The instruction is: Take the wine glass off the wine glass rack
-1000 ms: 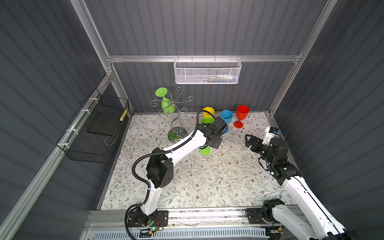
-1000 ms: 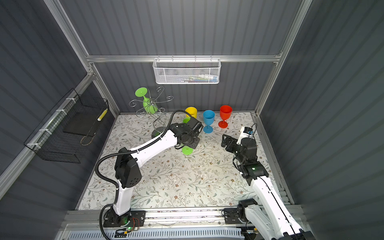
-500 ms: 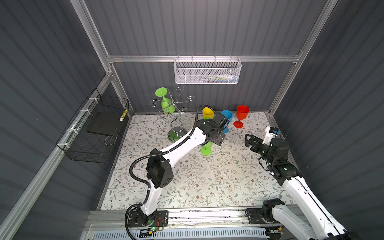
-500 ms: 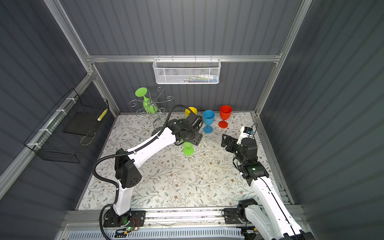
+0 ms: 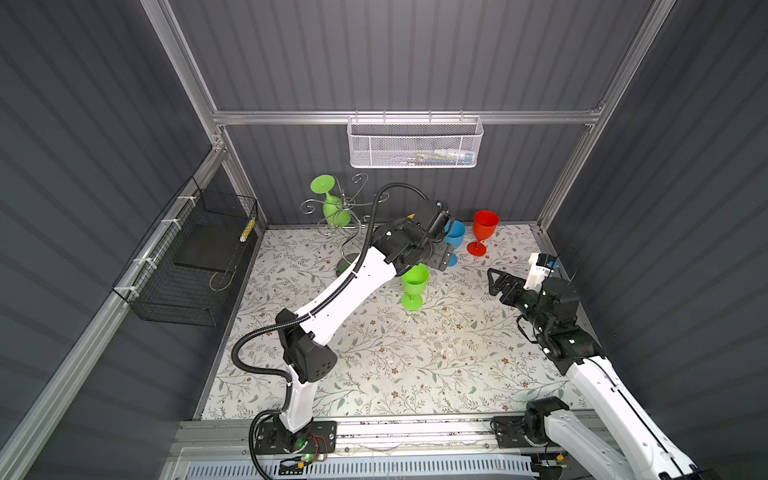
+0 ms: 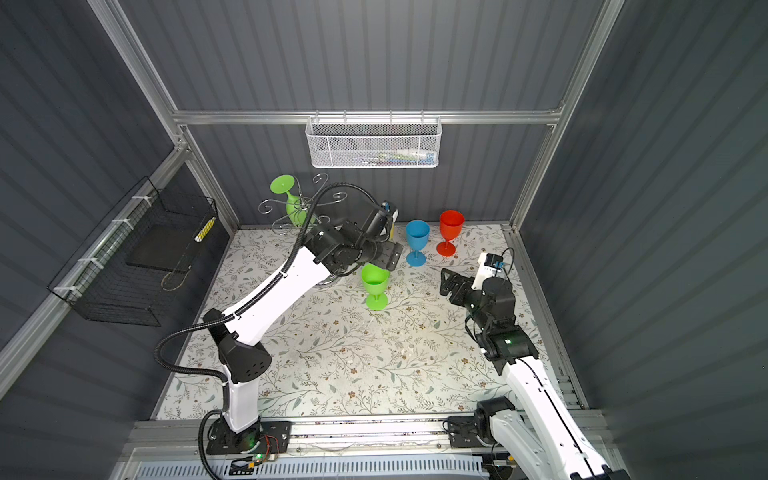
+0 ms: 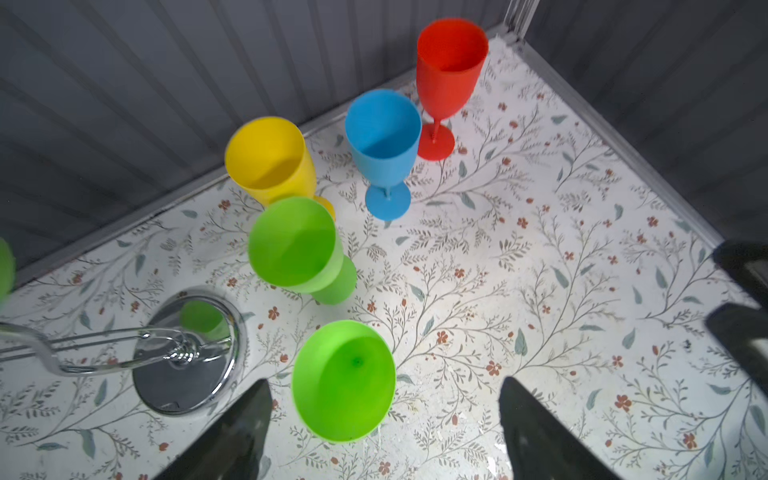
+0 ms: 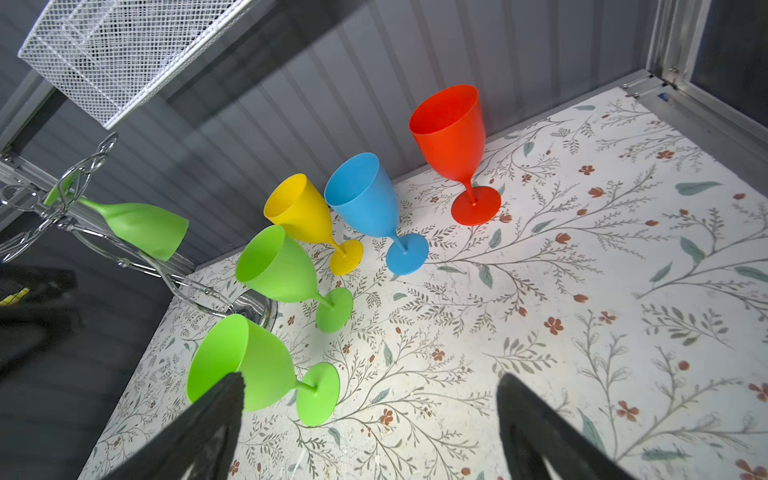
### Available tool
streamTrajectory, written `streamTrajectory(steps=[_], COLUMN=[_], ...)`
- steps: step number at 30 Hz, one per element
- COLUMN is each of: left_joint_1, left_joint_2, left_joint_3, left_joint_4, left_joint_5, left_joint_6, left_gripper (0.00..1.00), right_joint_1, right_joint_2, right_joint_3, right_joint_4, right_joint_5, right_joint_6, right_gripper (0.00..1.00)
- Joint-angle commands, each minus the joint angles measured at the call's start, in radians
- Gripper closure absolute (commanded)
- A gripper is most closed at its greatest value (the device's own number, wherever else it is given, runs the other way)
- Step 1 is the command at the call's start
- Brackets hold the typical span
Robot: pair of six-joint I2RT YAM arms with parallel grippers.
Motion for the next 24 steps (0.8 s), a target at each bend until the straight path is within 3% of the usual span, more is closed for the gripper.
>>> streamTrajectory(steps=[1, 8, 13, 18, 24], left_joint_1=[0.053, 0.192, 0.362, 0.509, 0.697], left_joint_2=[-0.040, -0.127, -0.184, -0.249, -0.268], left_joint_3=[0.082, 0.097, 0.031, -0.069, -0.146], left_joint_4=[-0.080, -0.066, -0.064, -0.043, -0.017], left_joint_5=[-0.014, 0.069, 0.140, 0.181, 0.275], left_joint_6=[0.017, -0.032, -0.100, -0.135, -0.162], left_gripper=[0.14, 0.14, 0.14, 0.13, 0.13], right_joint_1=[0.028, 0.109, 0.278, 0.455, 0.545], right_joint_2=[-0.022, -0.026, 0.064, 0.252, 0.537], right_joint_3=[-0.011, 0.004, 0.088, 0.228, 0.460], right_joint_4=[0.033, 0.051, 0.079, 0.158, 0.226], right_joint_5=[0.009, 0.008, 0.035, 0.043, 0.032], right_joint_6=[-0.039, -0.102, -0.202, -0.273, -0.302], right_gripper=[0.05, 0.06, 0.06, 0.06, 0.06])
